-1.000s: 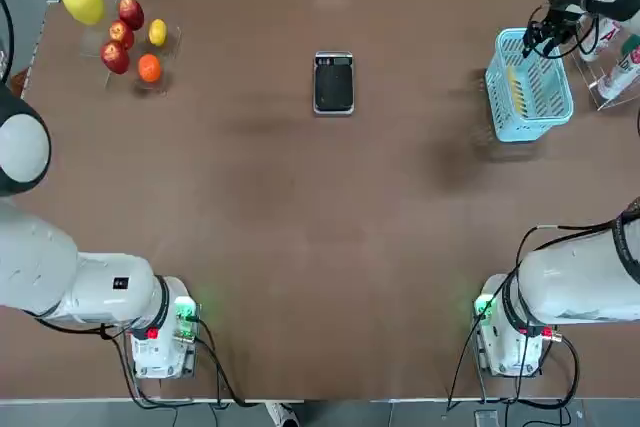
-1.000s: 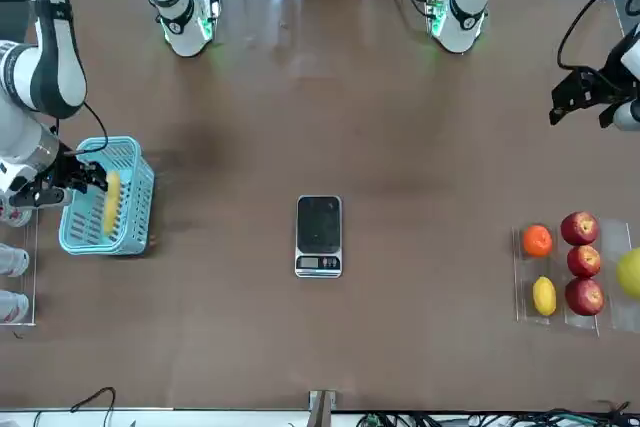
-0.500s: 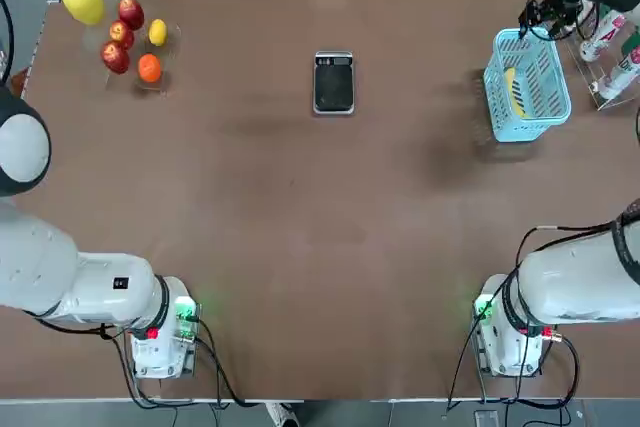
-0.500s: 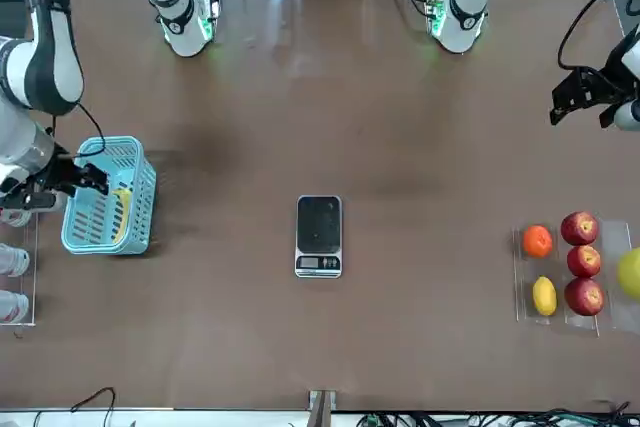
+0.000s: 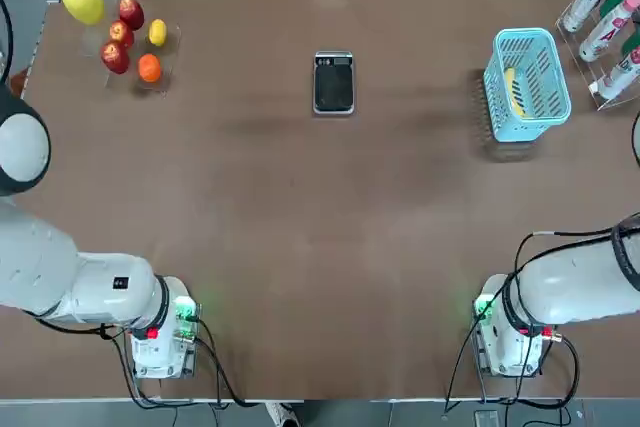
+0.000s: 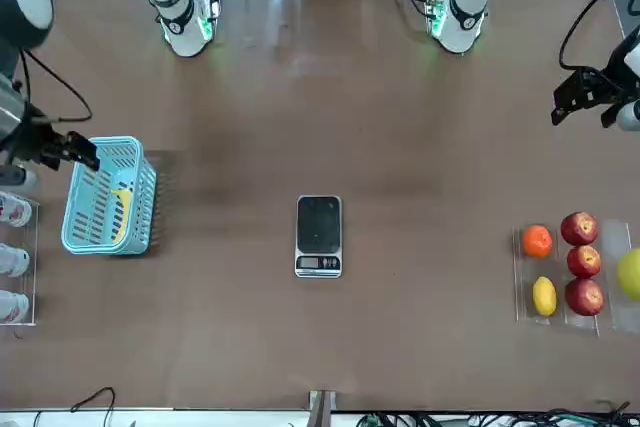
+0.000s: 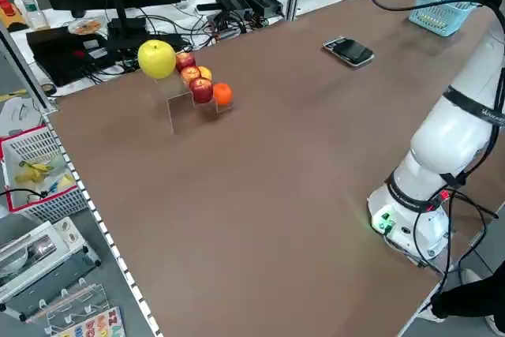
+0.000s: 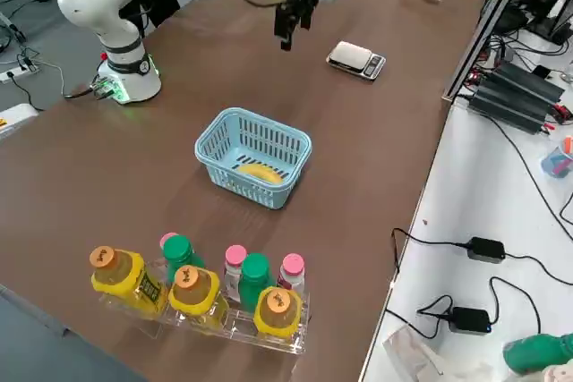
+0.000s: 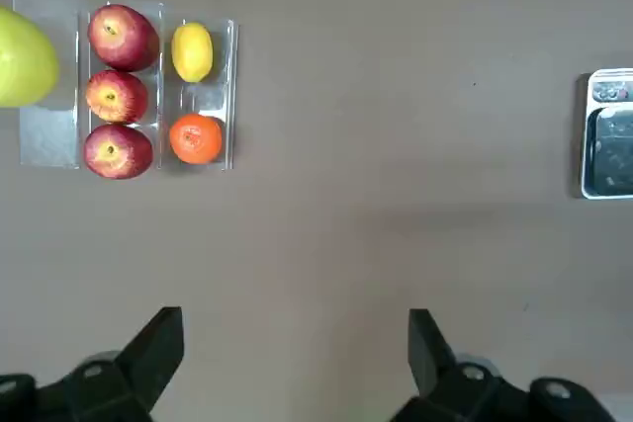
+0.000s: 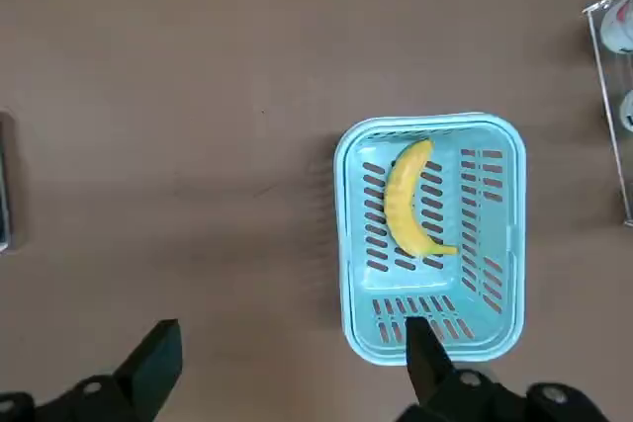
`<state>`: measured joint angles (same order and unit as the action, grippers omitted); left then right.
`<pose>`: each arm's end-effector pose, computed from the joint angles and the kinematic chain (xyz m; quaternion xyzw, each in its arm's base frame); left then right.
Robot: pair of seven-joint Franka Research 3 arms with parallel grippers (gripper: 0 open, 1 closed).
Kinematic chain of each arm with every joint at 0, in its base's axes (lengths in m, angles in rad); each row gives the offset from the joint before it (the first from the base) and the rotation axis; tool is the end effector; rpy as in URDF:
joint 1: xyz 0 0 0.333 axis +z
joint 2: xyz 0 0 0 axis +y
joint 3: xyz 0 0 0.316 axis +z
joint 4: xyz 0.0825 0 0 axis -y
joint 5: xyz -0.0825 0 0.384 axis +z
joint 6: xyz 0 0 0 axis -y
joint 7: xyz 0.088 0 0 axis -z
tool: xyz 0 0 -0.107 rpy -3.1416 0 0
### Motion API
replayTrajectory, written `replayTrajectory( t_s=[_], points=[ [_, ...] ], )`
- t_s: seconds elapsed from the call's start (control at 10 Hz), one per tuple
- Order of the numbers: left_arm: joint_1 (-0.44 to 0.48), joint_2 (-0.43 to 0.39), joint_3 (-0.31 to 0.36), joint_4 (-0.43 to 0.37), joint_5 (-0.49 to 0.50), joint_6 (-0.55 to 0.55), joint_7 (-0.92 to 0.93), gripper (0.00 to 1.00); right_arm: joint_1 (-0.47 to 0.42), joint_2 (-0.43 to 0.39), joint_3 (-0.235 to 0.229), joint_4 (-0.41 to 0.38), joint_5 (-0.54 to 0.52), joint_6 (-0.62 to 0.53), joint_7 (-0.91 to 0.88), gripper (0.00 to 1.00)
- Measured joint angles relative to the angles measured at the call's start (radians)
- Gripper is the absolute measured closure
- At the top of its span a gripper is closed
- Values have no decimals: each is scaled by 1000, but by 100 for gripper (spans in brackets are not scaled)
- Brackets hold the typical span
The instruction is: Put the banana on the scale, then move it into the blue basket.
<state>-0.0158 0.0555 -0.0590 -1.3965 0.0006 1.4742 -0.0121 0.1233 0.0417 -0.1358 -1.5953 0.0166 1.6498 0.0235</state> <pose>0.5603 -0.0408 0.6664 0.9994 -0.0312 0.0111 0.0018 0.5735 -0.0040 0.5966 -0.9998 0.0185 -0.0066 0.0055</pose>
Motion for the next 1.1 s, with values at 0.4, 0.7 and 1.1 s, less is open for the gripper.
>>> replayTrajectory(
  t_s=[0.4,0.7,1.1],
  points=[
    [0,0,-3,1,0,0,0,0,8,-15,-10,74,-1,-100,64,0],
    [-1,-2,-6,9,0,-9,0,0,3,-14,-23,74,0,-110,64,0],
    [0,-2,-2,10,0,-29,0,0,3,-14,-23,73,0,-113,64,0]
  ],
)
